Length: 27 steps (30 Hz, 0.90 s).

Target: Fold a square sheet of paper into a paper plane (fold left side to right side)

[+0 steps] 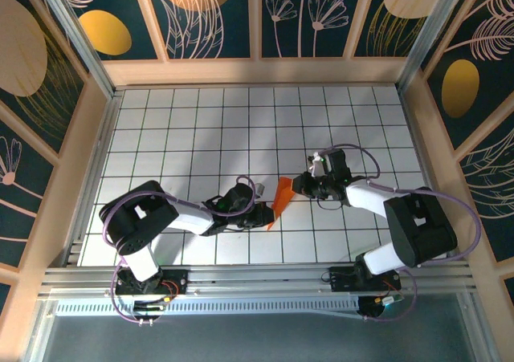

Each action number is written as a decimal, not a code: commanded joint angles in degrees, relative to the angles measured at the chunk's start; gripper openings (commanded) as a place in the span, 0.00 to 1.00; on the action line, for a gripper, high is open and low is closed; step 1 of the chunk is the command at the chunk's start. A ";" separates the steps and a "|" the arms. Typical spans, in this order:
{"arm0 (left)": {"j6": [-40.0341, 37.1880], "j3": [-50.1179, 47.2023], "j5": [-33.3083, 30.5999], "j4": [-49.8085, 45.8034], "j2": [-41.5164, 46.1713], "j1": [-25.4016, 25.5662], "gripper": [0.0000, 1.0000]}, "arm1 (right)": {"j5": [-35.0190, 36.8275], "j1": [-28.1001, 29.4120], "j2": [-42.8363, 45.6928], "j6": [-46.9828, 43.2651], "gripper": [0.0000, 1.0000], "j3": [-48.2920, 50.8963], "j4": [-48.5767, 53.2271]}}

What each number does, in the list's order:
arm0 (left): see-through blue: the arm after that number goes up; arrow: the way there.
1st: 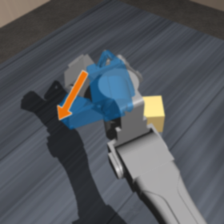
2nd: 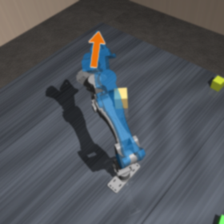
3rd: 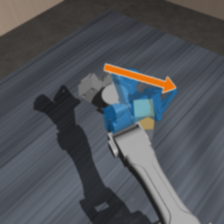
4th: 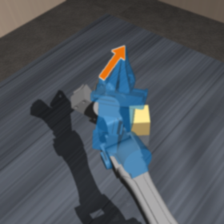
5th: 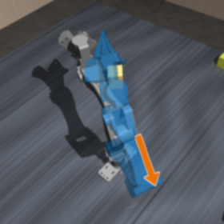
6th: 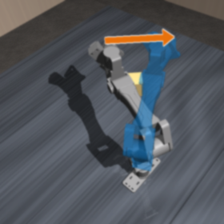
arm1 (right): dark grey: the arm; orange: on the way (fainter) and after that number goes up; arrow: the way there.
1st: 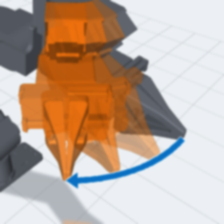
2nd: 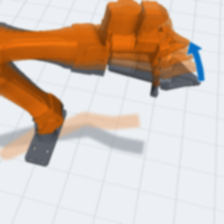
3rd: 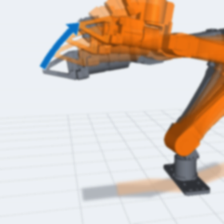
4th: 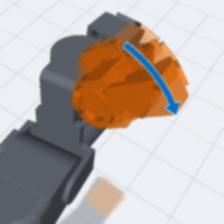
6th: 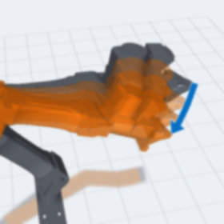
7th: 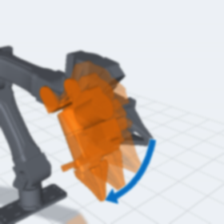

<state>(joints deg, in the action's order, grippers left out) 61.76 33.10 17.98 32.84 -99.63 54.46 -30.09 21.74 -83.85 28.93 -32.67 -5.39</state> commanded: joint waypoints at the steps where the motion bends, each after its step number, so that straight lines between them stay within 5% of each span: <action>1: -0.92 -0.84 -0.84 1.53 0.64 0.45 0.02 | -0.41 0.49 -1.12 0.25 0.13 0.41 -2.41; 27: 0.12 -1.10 -0.32 3.19 -1.48 0.83 0.02 | 1.78 0.52 -5.95 -0.19 0.11 -1.44 -2.44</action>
<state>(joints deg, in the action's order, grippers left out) 61.78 32.77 17.69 34.24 -100.14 54.78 -29.50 21.85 -88.73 28.99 -32.75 -7.31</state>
